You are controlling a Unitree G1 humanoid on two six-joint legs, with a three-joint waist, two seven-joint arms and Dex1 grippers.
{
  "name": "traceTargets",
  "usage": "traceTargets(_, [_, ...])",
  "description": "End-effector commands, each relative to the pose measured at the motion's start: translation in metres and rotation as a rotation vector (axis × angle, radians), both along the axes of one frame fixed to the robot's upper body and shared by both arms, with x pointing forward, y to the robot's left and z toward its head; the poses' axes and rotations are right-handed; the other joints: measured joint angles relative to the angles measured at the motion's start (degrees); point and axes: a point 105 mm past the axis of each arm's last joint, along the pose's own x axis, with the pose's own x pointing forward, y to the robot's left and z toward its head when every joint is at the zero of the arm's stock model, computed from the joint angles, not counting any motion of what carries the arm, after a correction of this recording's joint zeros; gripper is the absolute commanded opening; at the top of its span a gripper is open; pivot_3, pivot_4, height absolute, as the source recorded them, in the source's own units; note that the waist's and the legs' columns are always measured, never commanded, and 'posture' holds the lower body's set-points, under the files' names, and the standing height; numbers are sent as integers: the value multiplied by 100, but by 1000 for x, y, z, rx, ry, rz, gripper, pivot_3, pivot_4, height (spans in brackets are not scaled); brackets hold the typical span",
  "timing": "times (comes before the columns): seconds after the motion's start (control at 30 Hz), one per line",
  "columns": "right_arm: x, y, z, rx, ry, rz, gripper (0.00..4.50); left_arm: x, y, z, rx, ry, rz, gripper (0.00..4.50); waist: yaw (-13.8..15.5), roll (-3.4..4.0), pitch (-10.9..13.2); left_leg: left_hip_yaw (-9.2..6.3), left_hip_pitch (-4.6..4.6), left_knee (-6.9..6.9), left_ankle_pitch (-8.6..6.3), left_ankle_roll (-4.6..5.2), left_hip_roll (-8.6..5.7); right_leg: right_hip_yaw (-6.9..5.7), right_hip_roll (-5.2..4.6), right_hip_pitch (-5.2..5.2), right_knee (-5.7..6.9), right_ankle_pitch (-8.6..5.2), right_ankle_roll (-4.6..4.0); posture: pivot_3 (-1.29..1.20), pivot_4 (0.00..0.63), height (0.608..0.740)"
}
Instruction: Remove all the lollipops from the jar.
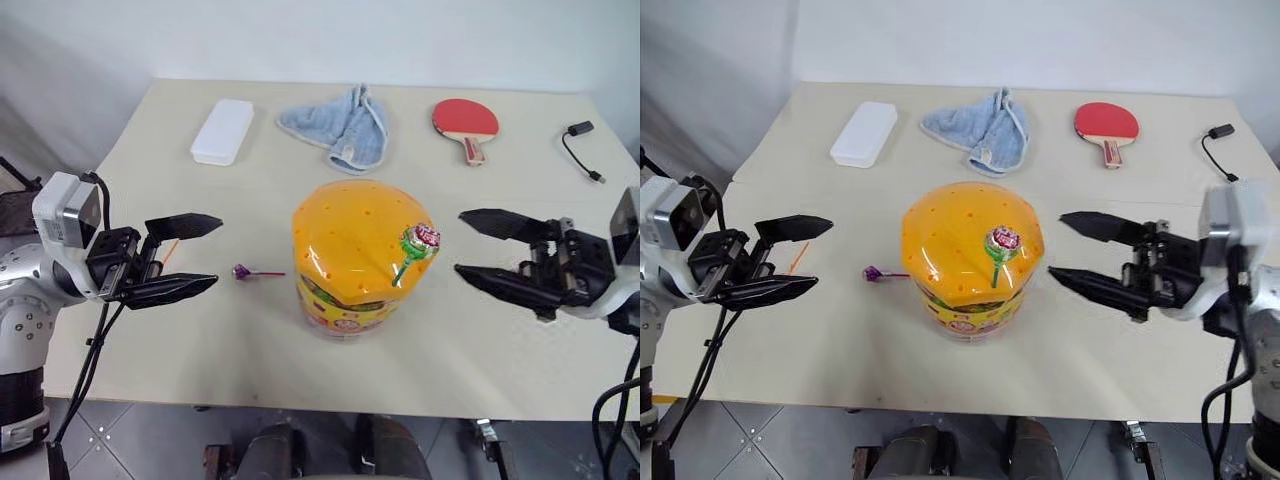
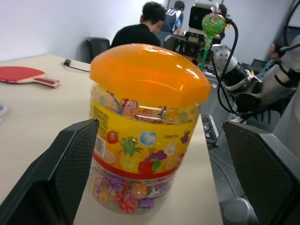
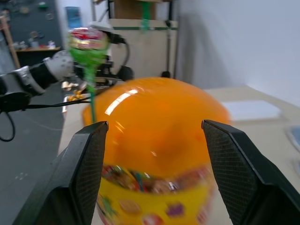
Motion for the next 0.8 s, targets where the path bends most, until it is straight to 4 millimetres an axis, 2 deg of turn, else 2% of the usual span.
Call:
traceTargets(0.03, [-10, 17, 6, -13, -83, 67, 3322, -2, -5, 6, 14, -36, -37, 4500, 13, -1, 0, 1, 1, 0, 0, 0, 0, 1, 0, 0, 0, 0, 0, 0, 150, 740])
traceTargets(0.1, [-11, 27, 9, 8, -98, 107, 3322, -1, -6, 7, 18, -35, -37, 4500, 11, -1, 1, 1, 1, 0, 0, 0, 1, 0, 2, -1, 1, 0, 0, 0, 150, 740])
traceTargets(0.23, [-11, 42, 1, -52, -135, 166, 3322, 0, -7, 9, 19, -42, -40, 4500, 7, -2, 1, 2, 2, -1, 1, 1, 2, -1, 5, -2, 3, 0, 0, 0, 150, 740])
traceTargets(0.33, [-6, 46, -3, -67, -144, 182, 2749, -1, -9, 10, 22, -47, -46, 4500, 8, -2, 1, 2, 0, -1, 1, 2, 2, -4, 6, -4, 2, 0, 0, 0, 150, 740])
traceTargets(0.6, [-1, 43, 5, -32, -158, 193, 14, -4, -14, 9, 19, -57, -57, 4500, 6, -4, 0, 3, 0, 1, 2, 4, 2, -19, 5, -3, 4, 0, 0, 0, 150, 740])
traceTargets(0.7, [0, 36, 19, 41, -143, 182, 14, -5, -17, 10, 11, -65, -63, 4500, 2, -4, 0, 3, 1, 3, 3, 5, 2, -17, 3, -3, 7, 0, 0, 0, 150, 740])
traceTargets(0.8, [2, 19, 47, 151, -102, 147, 14, -6, -20, 11, 6, -74, -79, 4500, -4, -4, 0, 2, 0, 3, 3, 6, 3, -15, 1, -4, 9, 0, 0, 0, 150, 740])
